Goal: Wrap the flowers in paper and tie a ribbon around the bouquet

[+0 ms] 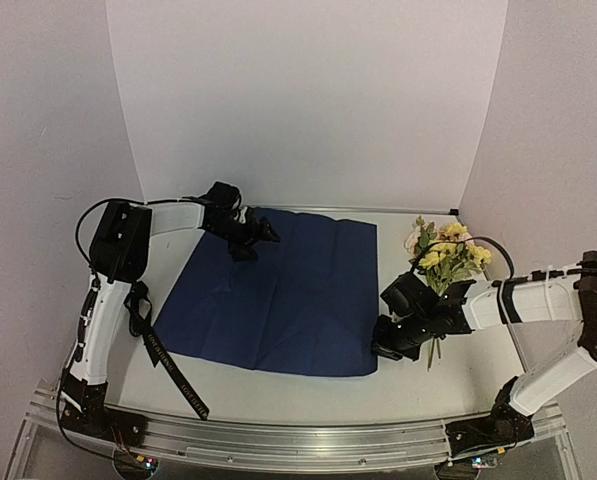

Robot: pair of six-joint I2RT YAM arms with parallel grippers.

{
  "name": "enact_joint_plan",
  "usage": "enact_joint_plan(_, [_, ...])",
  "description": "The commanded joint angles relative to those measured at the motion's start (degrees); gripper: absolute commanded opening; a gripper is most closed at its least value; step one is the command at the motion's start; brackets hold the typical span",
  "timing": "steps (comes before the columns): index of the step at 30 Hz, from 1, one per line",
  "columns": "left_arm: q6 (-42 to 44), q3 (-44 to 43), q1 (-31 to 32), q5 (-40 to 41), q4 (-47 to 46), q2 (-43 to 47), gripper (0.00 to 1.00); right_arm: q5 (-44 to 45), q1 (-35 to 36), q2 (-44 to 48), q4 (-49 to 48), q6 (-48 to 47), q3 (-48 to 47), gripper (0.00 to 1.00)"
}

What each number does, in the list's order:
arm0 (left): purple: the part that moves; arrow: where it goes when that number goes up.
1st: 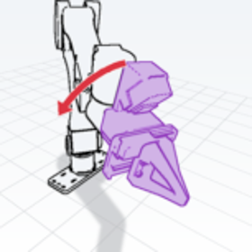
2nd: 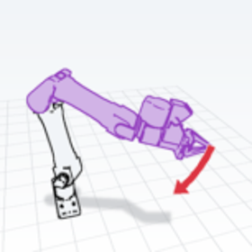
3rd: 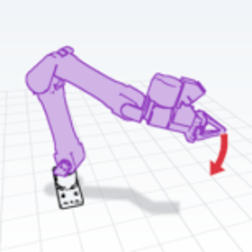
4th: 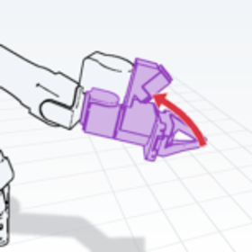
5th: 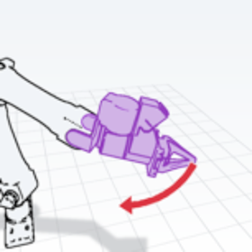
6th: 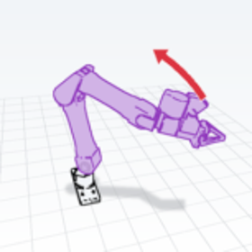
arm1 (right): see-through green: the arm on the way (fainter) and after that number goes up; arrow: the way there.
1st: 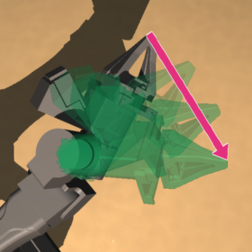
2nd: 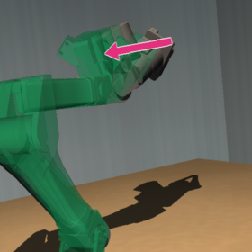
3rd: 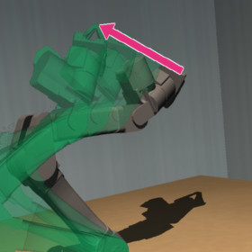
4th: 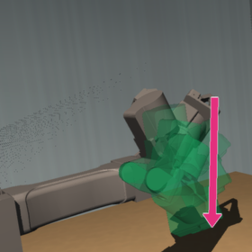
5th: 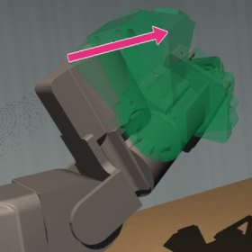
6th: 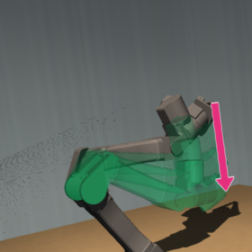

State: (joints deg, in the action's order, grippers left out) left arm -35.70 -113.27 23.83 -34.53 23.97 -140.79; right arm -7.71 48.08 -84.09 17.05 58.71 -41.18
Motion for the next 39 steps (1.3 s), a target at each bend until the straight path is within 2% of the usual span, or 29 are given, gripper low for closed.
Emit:
enact_joint_plan(1, [3.58,-0.22,1.76,-1.91,3.91,-1.95,0.96,6.59,2.48,3.79,7.58,3.93,1.85,0.0])
enact_joint_plan(6, [4.01,0.04,3.3,-2.09,3.74,-2.41,0.96,7.71,5.28,3.39,8.29,3.74,0.09,0.0])
enact_joint_plan(9, [5.94,-2.63,3.24,-0.56,7.21,-3.33,0.96,7.59,7.09,1.26,8.9,1.66,-2.28,0.0])
enact_joint_plan(11, [7.38,-4.07,2.91,0.82,9.39,-3.34,0.97,7.53,7.34,1.43,9.44,0.69,-2.61,0.04])
enact_joint_plan(12, [7.97,-4.16,2.81,0.9,9.71,-2.87,0.97,7.65,7.3,1.87,9.93,0.28,-2.7,0.08])
enact_joint_plan(13, [8.36,-3.87,2.72,1.06,9.7,-2.1,0.98,7.91,7.31,2.41,10.77,-0.3,-2.9,0.18])
enact_joint_plan(15, [9.0,-2.86,2.68,1.47,9.23,0.4,1.0,10.71,7.28,3.89,13.51,-1.64,-4.01,0.44])
enact_joint_plan(17, [8.98,-1.86,2.46,1.95,8.18,3.72,1.0,13.0,7.03,4.73,17.01,-3.39,-6.24,0.63])
enact_joint_plan(19, [8.28,-0.22,2.09,2.2,6.49,7.42,1.0,14.36,6.31,4.93,19.75,-4.86,-9.01,0.73])
enact_joint_plan(22, [7.37,2.98,1.76,3.69,4.37,12.75,1.0,15.69,4.85,5.7,22.61,-6.94,-12.29,0.83])
enact_joint_plan(26, [6.22,6.75,1.66,4.68,3.32,17.55,1.0,16.44,-1.38,6.6,22.85,-11.23,-15.56,0.97])
enact_joint_plan(31, [2.61,13.36,2.52,1.48,-0.08,20.3,1.0,19.04,-9.73,1.0,22.76,-16.71,-24.07,0.97])
enact_joint_plan(35, [1.71,14.32,7.06,0.15,-0.6,19.37,0.97,21.04,-16.62,-1.82,22.5,-17.79,-27.7,0.93])
enact_joint_plan(39, [1.13,14.18,11.98,-1.84,-2.1,17.02,0.96,21.96,-18.49,-5.11,21.8,-19.03,-30.62,0.93])
